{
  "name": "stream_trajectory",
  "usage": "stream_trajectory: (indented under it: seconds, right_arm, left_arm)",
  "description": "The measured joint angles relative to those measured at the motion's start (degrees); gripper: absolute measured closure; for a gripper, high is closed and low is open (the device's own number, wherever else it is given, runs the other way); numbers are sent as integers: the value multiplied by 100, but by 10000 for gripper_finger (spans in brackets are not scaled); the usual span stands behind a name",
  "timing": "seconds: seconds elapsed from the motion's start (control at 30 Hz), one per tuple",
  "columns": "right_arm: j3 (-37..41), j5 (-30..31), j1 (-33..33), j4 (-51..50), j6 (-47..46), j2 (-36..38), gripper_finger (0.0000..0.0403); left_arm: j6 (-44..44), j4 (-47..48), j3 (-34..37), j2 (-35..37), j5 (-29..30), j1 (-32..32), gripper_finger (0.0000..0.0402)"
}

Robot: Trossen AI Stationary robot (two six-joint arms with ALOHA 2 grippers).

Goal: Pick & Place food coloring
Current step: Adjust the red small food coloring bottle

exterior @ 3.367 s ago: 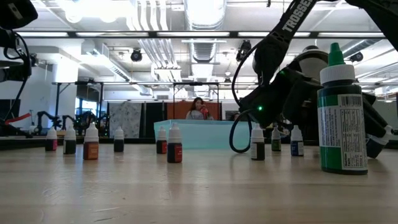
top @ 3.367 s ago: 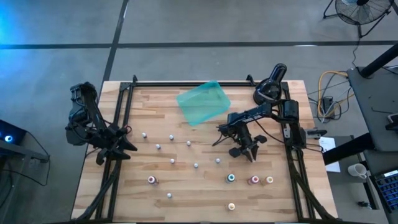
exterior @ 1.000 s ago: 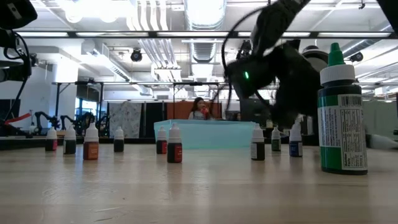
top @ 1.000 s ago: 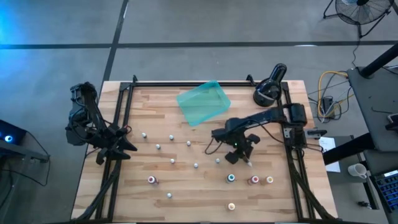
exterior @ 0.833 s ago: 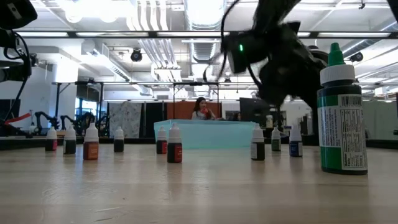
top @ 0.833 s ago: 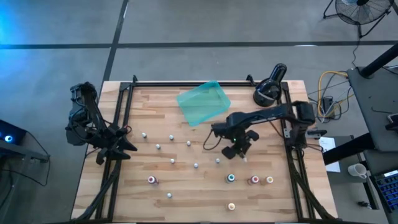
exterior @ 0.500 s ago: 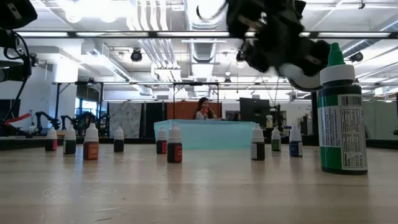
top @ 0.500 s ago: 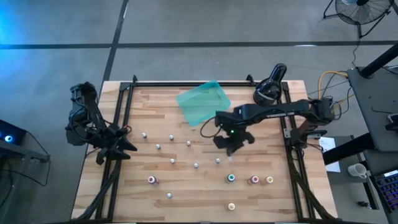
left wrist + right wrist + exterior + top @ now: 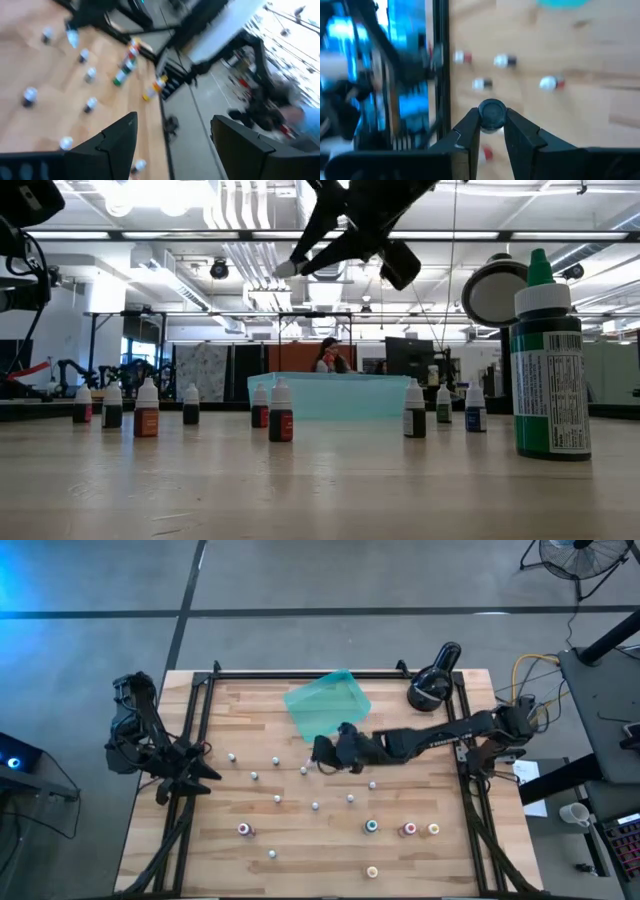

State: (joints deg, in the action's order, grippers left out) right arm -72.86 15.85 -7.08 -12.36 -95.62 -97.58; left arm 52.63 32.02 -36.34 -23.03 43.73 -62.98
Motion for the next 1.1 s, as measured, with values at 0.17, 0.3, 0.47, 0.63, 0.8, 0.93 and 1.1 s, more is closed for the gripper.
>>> stream_trajectory:
  seconds: [0.17, 0.3, 0.47, 0.63, 0.8, 0.93, 1.1]
  right_arm:
    - [0, 2367, -563, 62, -1098, -243, 335]
    - [0, 3869, -857, 546, -1846, -529, 335]
    - [0, 4413, -921, 1793, -1951, -1013, 335]
    - [2, 4442, -803, 3422, -1459, -1460, 335]
    - [164, 3626, -525, 4861, -513, -1582, 335]
    - [437, 3011, -263, 5903, 230, -1473, 335]
    - [812, 2038, 177, 6416, 391, -1251, 335]
  left_arm:
    - [-2, -183, -1, -2, 643, 0, 177]
    - [-89, -202, -1, -29, 905, 0, 177]
    - [-490, -198, -1, -149, 2362, 2, 177]
    - [-1622, -198, -1, -276, 3434, 5, 177]
    - [-2557, -200, -39, -321, 4178, 172, 177]
    - [-2728, -299, -212, -326, 4203, 604, 177]
    - [-2660, -1000, -384, -368, 4118, 1292, 177]
